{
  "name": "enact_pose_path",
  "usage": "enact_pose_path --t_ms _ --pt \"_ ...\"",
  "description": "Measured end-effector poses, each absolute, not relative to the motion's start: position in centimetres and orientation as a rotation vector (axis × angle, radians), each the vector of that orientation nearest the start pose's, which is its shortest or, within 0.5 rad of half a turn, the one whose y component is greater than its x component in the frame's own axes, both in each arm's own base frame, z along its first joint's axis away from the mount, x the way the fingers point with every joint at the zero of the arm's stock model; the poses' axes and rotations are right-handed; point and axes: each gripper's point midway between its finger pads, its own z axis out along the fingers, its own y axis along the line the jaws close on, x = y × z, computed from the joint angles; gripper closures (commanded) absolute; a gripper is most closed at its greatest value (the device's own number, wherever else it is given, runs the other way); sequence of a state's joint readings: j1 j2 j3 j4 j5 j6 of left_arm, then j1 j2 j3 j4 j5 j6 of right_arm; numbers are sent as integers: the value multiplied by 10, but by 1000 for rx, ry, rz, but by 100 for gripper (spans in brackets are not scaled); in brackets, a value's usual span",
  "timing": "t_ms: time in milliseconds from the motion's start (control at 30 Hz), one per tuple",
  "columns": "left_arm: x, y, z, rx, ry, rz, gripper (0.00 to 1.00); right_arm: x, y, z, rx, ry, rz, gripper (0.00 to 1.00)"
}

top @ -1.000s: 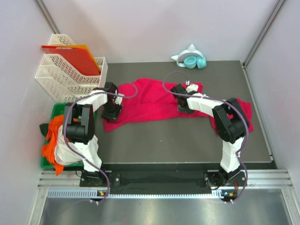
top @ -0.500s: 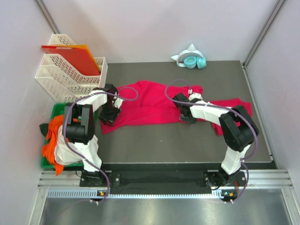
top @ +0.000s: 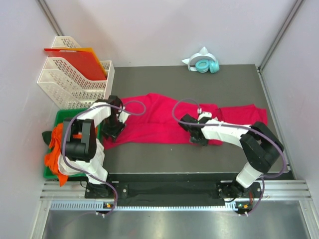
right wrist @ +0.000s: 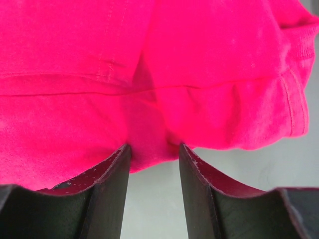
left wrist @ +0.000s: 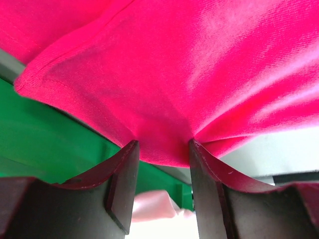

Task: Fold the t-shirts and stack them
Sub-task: Fold the flattened tshirt in 1/3 of the way

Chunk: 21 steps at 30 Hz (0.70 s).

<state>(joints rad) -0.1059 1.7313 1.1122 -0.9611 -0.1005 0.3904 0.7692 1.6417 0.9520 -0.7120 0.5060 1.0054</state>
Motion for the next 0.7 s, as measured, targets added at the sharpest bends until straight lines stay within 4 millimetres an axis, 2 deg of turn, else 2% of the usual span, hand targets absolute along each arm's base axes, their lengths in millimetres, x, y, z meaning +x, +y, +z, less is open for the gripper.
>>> enact_pose_path --t_ms 167,233,300,367,500,600,700 --pt "240 9 36 823 3082 146 49 218 162 22 325 2638 -284 54" --pt "241 8 39 817 3063 134 46 217 159 26 320 2634 -311 52" --pt "246 3 48 792 3031 98 45 225 158 42 311 2610 -340 50" --pt "263 -5 64 734 2967 51 44 245 166 67 308 2553 -314 50" --pt "317 -24 108 605 2776 -13 44 311 189 147 351 2368 -164 49" --pt "355 -34 134 494 2637 -37 44 350 180 194 380 2240 -141 50" --pt "375 -39 141 409 2586 -58 47 373 159 206 362 2194 -212 51"
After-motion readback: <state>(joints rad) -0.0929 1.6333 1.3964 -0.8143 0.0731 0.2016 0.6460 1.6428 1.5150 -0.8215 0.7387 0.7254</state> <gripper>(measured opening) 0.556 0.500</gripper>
